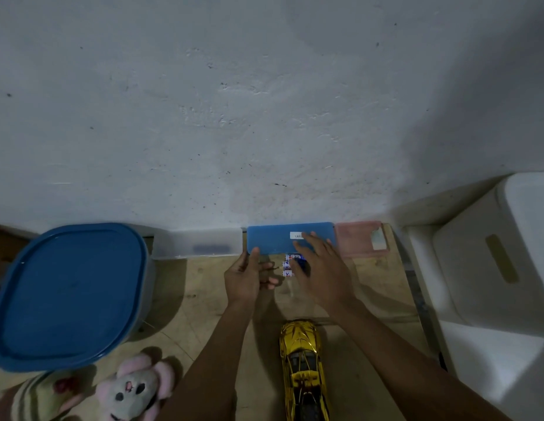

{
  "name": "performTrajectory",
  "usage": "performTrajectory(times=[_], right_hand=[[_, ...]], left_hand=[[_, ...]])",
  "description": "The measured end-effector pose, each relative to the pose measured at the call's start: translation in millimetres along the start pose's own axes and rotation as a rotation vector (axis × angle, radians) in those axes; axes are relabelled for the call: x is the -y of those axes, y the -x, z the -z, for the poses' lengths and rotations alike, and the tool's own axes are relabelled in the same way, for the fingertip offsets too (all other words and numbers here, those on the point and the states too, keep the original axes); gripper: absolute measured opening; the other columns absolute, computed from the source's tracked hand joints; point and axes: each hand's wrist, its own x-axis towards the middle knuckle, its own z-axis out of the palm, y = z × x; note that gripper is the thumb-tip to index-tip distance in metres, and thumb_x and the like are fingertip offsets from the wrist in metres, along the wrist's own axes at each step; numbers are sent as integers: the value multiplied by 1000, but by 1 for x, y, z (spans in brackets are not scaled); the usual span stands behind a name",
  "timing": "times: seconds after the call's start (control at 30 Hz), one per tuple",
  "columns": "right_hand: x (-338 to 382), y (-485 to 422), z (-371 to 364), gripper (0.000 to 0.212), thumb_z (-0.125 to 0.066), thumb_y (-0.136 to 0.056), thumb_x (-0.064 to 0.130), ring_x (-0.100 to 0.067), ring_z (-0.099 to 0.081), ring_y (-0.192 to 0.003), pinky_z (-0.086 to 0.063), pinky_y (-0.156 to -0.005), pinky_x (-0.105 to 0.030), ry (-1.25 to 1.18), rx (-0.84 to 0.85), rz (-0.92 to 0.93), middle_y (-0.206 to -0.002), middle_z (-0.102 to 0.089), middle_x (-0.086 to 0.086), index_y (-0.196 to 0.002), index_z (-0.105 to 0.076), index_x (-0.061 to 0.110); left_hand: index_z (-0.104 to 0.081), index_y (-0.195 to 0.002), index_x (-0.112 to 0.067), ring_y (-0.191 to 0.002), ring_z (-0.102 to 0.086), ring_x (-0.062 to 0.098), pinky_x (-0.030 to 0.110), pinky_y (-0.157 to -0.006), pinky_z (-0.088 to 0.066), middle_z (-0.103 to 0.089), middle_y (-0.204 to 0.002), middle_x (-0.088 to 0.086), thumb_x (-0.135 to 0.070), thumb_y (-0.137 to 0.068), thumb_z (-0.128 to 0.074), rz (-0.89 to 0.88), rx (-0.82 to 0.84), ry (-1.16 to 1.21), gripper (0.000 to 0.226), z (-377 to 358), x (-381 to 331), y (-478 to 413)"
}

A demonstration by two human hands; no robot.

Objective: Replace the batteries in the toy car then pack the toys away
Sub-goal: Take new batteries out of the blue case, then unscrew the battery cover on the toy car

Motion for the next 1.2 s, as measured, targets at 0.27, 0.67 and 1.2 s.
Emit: performTrajectory(times=[0.27, 0.67, 1.2], right_hand=[[41, -17, 25, 34, -59, -92, 29, -21, -55, -117, -45, -97, -37, -78, -24, -3, -129, -60, -1, -123, -64, 17], [173, -77, -17, 35, -58, -90, 20, -24, -54, -112, -50, -80, -37, 189, 306, 437, -125, -51, -7, -125, -52, 17], [204, -103, -13, 34, -59, -85, 24, -29, -62, -86, -40, -65, -34, 453, 454, 506, -101, -65, -15, -114, -53, 7]], left_hand=[[-69, -108, -18, -81, -74, 24, 47, -76, -63, -76, -87, 7, -29, -97, -62, -90, -167, -191, 17, 33, -3, 14], [-58, -107, -22, -84, -62, 20, 38, -85, -50, -65, -89, 4, -22, -104, -44, 4, -215, -287, 14, 113, -51, -28], [-61, -87, -19, -96, -67, 38, 52, -93, -52, -71, -97, 22, -25, -106, -37, 122, -88, -199, 31, 123, -43, -39]])
